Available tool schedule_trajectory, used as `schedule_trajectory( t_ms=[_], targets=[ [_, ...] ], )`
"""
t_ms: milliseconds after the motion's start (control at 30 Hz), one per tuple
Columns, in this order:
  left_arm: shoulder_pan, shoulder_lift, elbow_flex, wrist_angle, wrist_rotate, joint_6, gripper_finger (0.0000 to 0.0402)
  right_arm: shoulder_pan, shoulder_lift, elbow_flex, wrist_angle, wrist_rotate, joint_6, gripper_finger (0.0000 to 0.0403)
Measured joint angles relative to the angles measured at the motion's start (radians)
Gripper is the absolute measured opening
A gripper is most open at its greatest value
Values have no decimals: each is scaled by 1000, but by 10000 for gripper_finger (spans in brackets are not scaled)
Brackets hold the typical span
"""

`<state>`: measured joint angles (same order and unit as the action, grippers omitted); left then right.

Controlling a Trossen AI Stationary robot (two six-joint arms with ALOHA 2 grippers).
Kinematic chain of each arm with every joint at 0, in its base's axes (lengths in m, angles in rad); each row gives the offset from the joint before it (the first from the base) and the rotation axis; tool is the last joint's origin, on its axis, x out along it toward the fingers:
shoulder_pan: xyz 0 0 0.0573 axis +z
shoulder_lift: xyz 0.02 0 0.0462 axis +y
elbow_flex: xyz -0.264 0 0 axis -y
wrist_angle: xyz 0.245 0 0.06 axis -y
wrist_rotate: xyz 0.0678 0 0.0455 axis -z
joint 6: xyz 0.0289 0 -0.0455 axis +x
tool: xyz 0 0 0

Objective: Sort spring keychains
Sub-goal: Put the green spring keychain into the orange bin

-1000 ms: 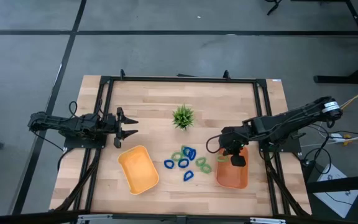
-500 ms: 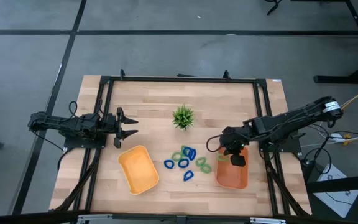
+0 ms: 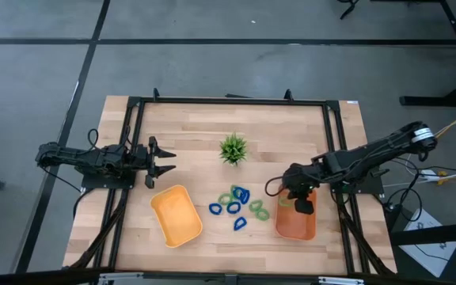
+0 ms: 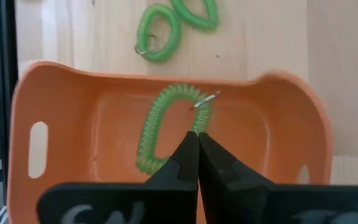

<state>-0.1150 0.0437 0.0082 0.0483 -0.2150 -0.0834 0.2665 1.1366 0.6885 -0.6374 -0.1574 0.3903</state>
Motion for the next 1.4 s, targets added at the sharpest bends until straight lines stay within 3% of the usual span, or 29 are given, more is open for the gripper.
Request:
schedule_trajectory(
  t_ms=[600, 1000, 1400],
  targets=[
    [0, 0, 0, 0, 0, 0, 196, 31, -20, -10, -4, 92, 25, 1],
    [0, 0, 0, 0, 0, 0, 196, 41, -6, -10, -5, 142, 23, 42],
    [0, 0, 0, 0, 0, 0, 196, 60, 2, -10, 19, 183, 17, 46]
  ],
)
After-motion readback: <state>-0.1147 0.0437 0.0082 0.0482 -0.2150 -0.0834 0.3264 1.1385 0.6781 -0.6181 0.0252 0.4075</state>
